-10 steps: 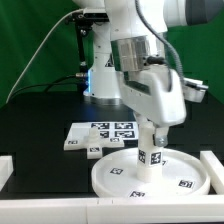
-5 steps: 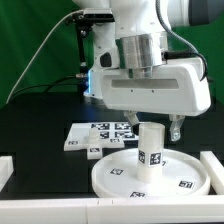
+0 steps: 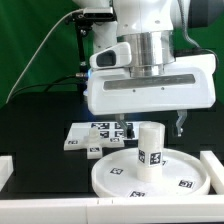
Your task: Assemble round table
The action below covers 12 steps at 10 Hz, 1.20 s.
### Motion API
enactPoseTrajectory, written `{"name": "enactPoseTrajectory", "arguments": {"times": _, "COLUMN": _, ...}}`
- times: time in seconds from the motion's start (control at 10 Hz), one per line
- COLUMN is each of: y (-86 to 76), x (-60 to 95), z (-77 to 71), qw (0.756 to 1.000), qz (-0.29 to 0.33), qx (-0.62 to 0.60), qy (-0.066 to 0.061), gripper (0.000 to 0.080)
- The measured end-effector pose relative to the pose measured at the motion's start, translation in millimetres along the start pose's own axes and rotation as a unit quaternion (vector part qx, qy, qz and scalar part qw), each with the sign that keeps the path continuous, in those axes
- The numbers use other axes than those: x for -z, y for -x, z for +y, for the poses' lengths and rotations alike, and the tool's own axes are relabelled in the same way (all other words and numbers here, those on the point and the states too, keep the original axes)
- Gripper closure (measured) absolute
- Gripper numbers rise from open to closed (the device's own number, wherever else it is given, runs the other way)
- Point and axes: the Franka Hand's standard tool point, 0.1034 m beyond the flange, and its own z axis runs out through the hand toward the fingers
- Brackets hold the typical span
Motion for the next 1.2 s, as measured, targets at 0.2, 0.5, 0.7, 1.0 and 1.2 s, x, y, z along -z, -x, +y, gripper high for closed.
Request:
{"name": "enactPoseTrajectory", "arguments": {"times": 0.2, "y": -0.1, "x": 0.1, "z": 1.1, "qw": 0.999, "qz": 0.000, "qx": 0.043, "qy": 0.001, "gripper": 0.0150}}
{"name": "enactPoseTrajectory", "arguments": {"times": 0.5, "y": -1.5, "x": 0.5, "z": -3.4, "qw": 0.979, "qz": -0.006, "qx": 0.202, "qy": 0.021, "gripper": 0.0150}}
{"name": "enactPoseTrajectory", "arguments": {"times": 0.7, "y": -1.5, "x": 0.6, "z": -1.8, "qw": 0.983, "qz": -0.006, "qx": 0.182, "qy": 0.022, "gripper": 0.0176}}
{"name": "enactPoseTrajectory", "arguments": {"times": 1.0, "y": -1.6, "x": 0.5, "z": -0.6, "qw": 0.997, "qz": -0.003, "qx": 0.077, "qy": 0.023, "gripper": 0.0395}}
{"name": "enactPoseTrajectory", "arguments": {"times": 1.2, "y": -1.9, "x": -0.1, "z": -0.6, "qw": 0.999, "qz": 0.023, "qx": -0.031, "qy": 0.027, "gripper": 0.0395}}
